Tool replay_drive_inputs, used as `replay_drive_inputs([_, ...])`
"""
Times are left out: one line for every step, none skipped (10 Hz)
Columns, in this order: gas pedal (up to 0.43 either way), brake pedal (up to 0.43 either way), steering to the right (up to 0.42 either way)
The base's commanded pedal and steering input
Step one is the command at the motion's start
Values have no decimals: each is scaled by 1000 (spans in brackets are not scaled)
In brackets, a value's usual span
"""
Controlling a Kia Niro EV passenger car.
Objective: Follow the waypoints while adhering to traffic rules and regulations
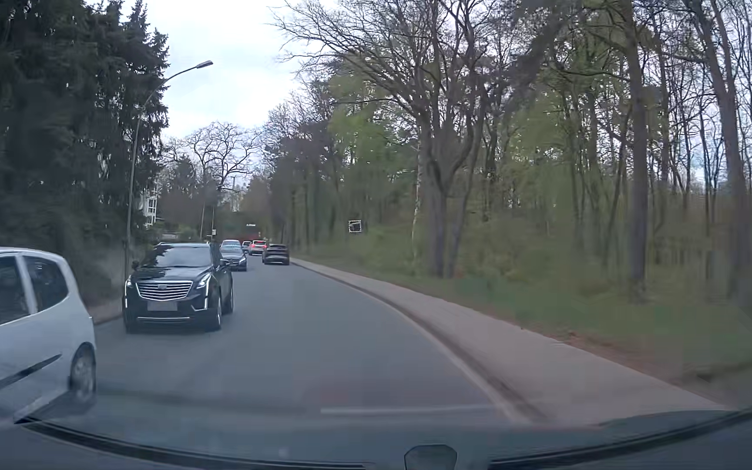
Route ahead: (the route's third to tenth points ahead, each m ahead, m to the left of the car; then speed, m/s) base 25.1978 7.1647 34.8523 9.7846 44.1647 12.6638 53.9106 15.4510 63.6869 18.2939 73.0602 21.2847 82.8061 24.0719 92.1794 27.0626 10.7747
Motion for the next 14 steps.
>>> replay_drive_inputs([87, 0, -57])
replay_drive_inputs([87, 0, -57])
replay_drive_inputs([87, 0, -57])
replay_drive_inputs([79, 0, -56])
replay_drive_inputs([79, 0, -54])
replay_drive_inputs([79, 0, -51])
replay_drive_inputs([79, 0, -50])
replay_drive_inputs([79, 0, -50])
replay_drive_inputs([79, 0, -50])
replay_drive_inputs([79, 0, -50])
replay_drive_inputs([79, 0, -50])
replay_drive_inputs([79, 0, -50])
replay_drive_inputs([79, 0, -50])
replay_drive_inputs([79, 0, -51])
